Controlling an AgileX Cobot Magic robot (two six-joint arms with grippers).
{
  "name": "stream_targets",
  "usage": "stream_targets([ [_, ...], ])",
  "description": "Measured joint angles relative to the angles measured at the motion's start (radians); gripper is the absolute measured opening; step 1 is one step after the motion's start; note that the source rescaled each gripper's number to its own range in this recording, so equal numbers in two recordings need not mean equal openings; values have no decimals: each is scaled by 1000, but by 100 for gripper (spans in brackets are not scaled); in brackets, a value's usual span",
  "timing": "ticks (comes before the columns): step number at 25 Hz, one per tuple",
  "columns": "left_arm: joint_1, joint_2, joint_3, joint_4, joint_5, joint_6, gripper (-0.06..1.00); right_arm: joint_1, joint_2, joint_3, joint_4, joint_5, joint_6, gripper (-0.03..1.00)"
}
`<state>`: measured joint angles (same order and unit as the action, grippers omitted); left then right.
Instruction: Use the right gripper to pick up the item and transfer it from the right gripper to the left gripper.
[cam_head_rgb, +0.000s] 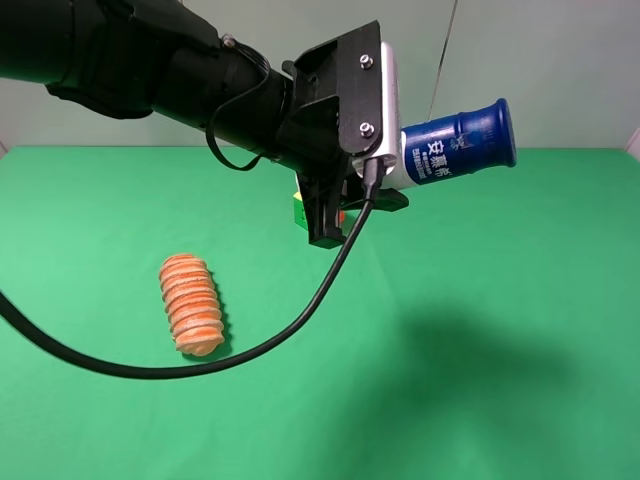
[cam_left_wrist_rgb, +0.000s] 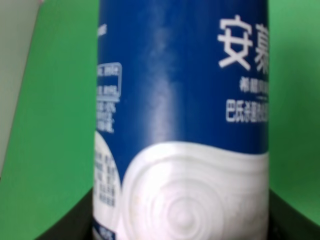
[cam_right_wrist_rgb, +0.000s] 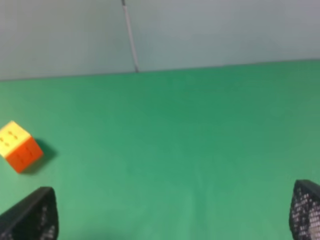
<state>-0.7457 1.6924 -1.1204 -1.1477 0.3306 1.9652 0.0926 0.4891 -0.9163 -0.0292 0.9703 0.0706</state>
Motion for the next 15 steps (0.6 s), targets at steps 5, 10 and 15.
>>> stream_targets([
  [5,0,0,0,0,-1,0,5,0,-186,-1,-31,131,11,100],
  [10,0,0,0,0,-18,0,5,0,-346,14,-34,157,5,100],
  [15,0,0,0,0,-20,-1,5,0,-481,123,-19,173,-5,100],
])
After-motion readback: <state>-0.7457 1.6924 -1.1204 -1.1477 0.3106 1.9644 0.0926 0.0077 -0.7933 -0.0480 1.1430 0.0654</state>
